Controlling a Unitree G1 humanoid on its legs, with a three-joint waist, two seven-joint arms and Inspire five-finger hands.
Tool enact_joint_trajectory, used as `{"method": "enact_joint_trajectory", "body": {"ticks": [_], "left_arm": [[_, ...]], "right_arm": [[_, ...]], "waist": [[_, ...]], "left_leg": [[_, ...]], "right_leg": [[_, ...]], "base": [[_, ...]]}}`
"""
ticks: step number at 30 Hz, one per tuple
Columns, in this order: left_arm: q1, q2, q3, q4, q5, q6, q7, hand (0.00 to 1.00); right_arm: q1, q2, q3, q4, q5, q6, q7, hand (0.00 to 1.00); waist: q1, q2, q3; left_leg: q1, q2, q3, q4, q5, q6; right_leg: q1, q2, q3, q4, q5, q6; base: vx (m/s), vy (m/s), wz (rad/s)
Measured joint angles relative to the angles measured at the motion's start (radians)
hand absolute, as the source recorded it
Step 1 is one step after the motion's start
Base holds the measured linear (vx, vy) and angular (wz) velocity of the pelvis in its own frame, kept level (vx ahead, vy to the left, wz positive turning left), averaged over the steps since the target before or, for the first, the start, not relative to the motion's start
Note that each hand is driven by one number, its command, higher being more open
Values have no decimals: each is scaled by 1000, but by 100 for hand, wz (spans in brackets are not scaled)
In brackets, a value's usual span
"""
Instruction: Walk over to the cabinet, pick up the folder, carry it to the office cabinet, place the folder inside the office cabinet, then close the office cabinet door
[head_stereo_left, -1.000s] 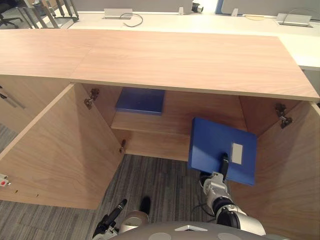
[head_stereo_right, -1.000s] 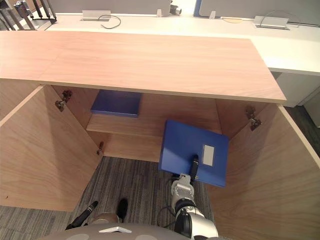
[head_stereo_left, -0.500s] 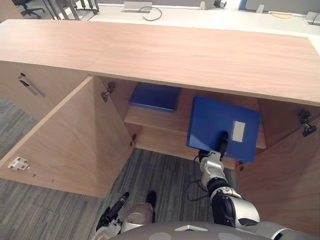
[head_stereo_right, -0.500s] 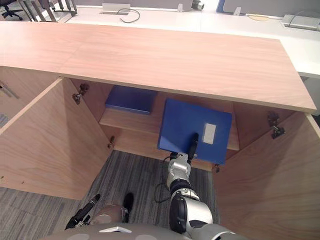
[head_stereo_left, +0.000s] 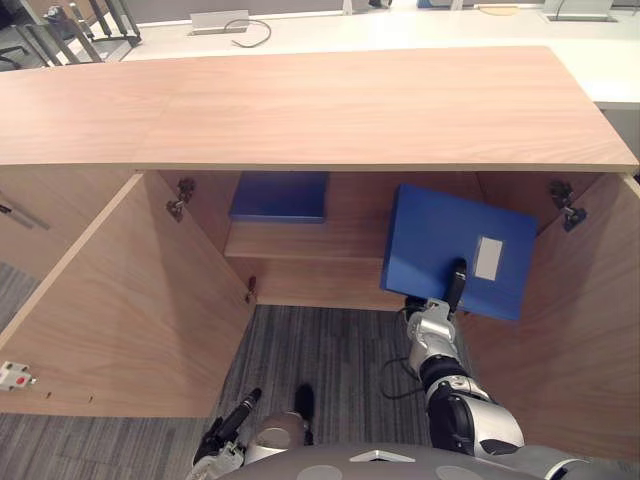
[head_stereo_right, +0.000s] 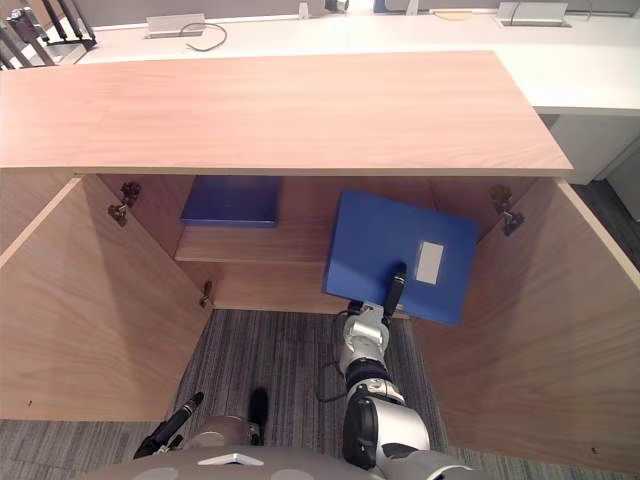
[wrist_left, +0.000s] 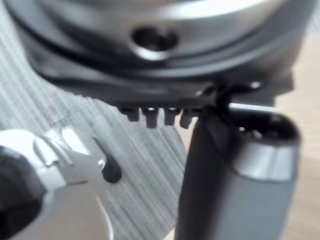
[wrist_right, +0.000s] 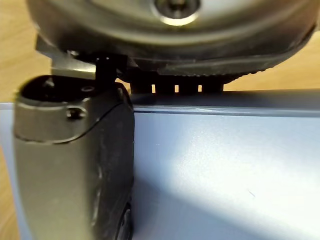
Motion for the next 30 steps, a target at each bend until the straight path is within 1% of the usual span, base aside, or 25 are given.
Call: {"method": "enact_joint_trajectory", "body": {"ticks": [1,2,3,7,8,11,12,13,14,15,16,17,19,20,21,22,23,24,25,26,28,30], "left_arm": [[0,13,-20,6,19,-2,-2,100],[-1,19,-30,7,20,-3,-2,100],[-1,24,-48,8,21,-6,-4,100],[0,33,-80,12,24,-16,-5,100],[0,35,-89,12,25,-17,-6,100],[1,45,-112,13,63,-18,-12,100],[4,45,-112,15,63,-18,-15,100],[7,45,-113,16,76,-18,-18,100],[8,45,-112,18,90,-17,-19,100],[9,49,-112,25,107,-18,-19,100],[11,52,-111,26,116,-18,-20,100],[15,51,-111,25,138,-18,-19,100],[17,49,-110,25,142,-18,-20,100],[20,36,-110,25,149,-18,-20,100],[24,29,-107,25,150,-19,-20,100],[29,29,-107,25,150,-19,-21,100],[35,33,-103,23,150,-20,-22,100],[34,46,-93,26,149,-20,-23,100],[34,43,-89,26,149,-21,-22,100],[34,39,-86,26,150,-22,-21,100],[34,32,-74,34,150,-24,-12,100],[34,31,-61,33,149,-25,-8,100]], "right_arm": [[7,-3,0,10,0,1,-1,0],[8,-3,0,12,0,2,-1,0],[8,-3,2,22,0,5,-1,0],[13,-4,42,61,-11,26,-1,0],[13,-5,48,67,-12,28,-1,0],[36,-11,66,70,-17,43,0,0],[54,-11,70,69,-18,43,0,0],[71,-14,79,68,-19,44,0,0],[76,-14,83,69,-19,45,0,0],[86,-13,100,68,-19,45,0,0],[90,-9,112,68,-20,45,0,0],[90,-6,120,66,-21,47,0,0],[89,-6,133,61,-22,51,3,0],[89,-6,140,58,-25,54,3,0],[88,-5,148,57,-30,58,3,0],[88,-2,156,57,-31,62,3,0],[87,8,157,57,-40,64,3,0],[86,9,156,58,-55,65,3,0],[81,9,157,58,-59,65,2,0],[77,3,157,58,-59,65,2,0],[73,-10,156,58,-59,58,-4,0],[74,-13,156,57,-59,51,-7,0]], "waist": [[-1,-3,-2],[-1,-3,-2],[0,-2,-3],[2,2,-5],[3,3,-6],[3,10,-8],[2,11,-7],[-2,14,-7],[-1,17,-6],[-4,19,-5],[-5,20,-5],[-9,20,-5],[-12,25,-2],[-16,34,4],[-16,44,10],[-16,45,12],[-16,25,12],[-14,11,18],[-14,10,17],[-14,13,16],[-25,20,13],[-25,11,13]], "left_leg": [[8,-11,9,-15,2,4],[8,-15,14,-17,5,7],[8,-17,26,-17,1,13],[28,-14,45,-17,-19,31],[33,-14,48,-17,-24,33],[62,-22,48,-17,-46,50],[80,-31,43,-15,-56,59],[96,-37,42,-11,-81,54],[104,-38,42,-9,-85,57],[116,-39,42,-6,-90,64],[120,-42,41,-4,-83,79],[126,-43,37,-4,-83,84],[124,-41,25,2,-83,86],[124,-33,15,10,-86,87],[123,-16,10,17,-90,81],[116,-6,7,31,-97,69],[104,-8,3,48,-106,51],[105,-10,-13,43,-112,31],[94,-2,-18,42,-105,22],[85,5,-22,41,-102,16],[72,29,-51,14,-81,-10],[73,45,-71,-5,-70,-25]], "right_leg": [[-1,-4,9,-8,6,7],[-2,-9,16,-8,9,7],[-17,-13,34,-8,28,7],[-38,-16,95,6,102,-4],[-47,-18,105,20,106,-8],[-105,-47,115,176,113,-12],[-131,-68,115,261,116,-18],[-168,-92,109,368,123,-54],[-189,-104,107,421,132,-86],[-228,-128,105,509,142,-123],[-246,-138,98,550,139,-117],[-260,-141,75,559,128,-114],[-265,-129,43,537,88,-104],[-264,-110,24,500,58,-102],[-268,-85,-2,455,42,-97],[-271,-66,-20,401,47,-90],[-264,-52,-38,323,95,-76],[-232,-47,-62,271,61,-68],[-210,-29,-80,215,48,-63],[-203,-17,-96,185,45,-62],[-192,21,-135,145,51,-66],[-178,42,-161,124,52,-68]], "base": [[86,30,-18],[122,52,-27],[119,67,-34],[98,89,-31],[79,115,-22],[49,100,-6],[51,92,6],[51,87,6],[47,71,5],[54,46,8],[77,21,12],[69,-9,15],[54,-52,18],[42,-88,18],[34,-131,15],[4,-151,10],[21,-230,10],[27,-225,13],[20,-250,13],[-12,-187,20],[-6,-188,29],[27,-141,31]]}}
